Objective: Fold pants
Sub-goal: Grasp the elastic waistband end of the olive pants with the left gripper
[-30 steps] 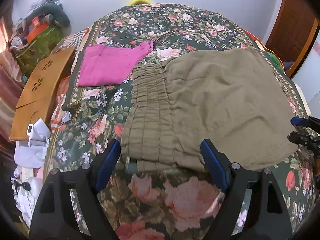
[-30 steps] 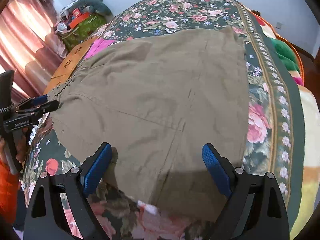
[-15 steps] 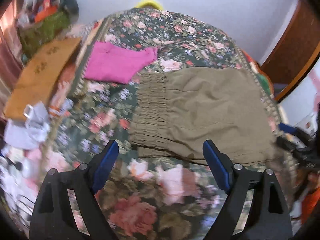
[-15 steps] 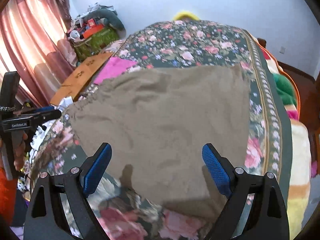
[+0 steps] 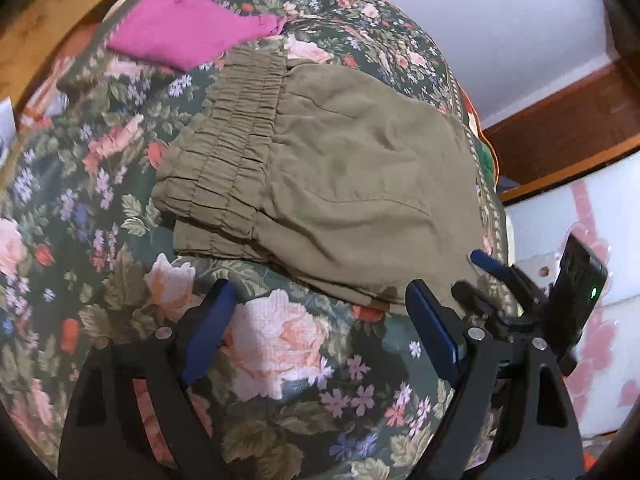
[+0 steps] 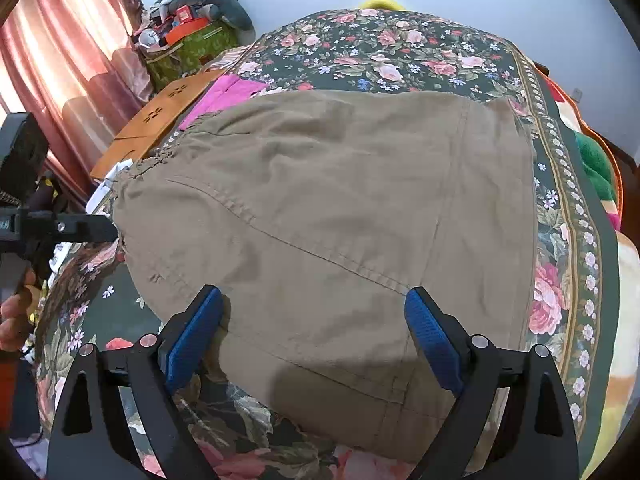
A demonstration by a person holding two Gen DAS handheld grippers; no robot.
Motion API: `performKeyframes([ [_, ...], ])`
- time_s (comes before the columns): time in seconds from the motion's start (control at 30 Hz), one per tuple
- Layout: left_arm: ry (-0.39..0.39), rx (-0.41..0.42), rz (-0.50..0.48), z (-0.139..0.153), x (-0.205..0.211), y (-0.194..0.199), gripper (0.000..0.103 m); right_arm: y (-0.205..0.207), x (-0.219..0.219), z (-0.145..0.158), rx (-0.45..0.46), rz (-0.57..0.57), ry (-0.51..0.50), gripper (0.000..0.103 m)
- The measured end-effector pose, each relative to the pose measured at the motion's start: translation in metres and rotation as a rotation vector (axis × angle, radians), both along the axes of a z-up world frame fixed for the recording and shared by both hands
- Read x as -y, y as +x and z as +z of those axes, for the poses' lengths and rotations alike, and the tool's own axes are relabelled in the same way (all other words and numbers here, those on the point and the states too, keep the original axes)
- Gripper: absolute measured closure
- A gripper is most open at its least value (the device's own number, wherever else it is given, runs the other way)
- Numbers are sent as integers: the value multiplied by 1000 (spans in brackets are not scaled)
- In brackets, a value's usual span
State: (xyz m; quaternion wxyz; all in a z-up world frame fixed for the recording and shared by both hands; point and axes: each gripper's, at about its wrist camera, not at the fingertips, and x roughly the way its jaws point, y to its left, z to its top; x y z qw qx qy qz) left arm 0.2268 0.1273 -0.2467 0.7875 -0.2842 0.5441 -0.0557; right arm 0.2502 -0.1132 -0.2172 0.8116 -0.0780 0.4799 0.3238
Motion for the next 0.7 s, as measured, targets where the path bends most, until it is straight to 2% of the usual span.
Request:
performKeyframes([
  [0.13, -58, 7, -9, -5, -2, 12, 14, -5, -1, 0, 19, 9, -9, 12],
  [0.27, -140, 0, 26, -11, -13, 24, 9, -3, 0, -1, 3, 9, 0, 12],
  [0.43, -171, 5, 94, -14, -23, 35, 11, -3, 1, -3, -17, 5, 15, 12],
  [0.47, -156, 6, 109, -14, -24, 37, 14, -3, 1, -3, -19, 4, 17, 12],
  [0.53, -89, -1, 131, -13, -26, 41, 35, -4, 1, -3, -23, 3, 20, 12],
  [0.57, -47, -5, 139, -13, -25, 43, 41, -4, 1, -3, -25, 2, 21, 12],
  [0.6, -12, -6, 146, -13, -26, 43, 52, -4, 2, -3, -26, 1, 23, 12],
  [0.7, 51, 24, 132, -9, -24, 37, 64, -5, 4, -3, -37, -2, 36, 12],
])
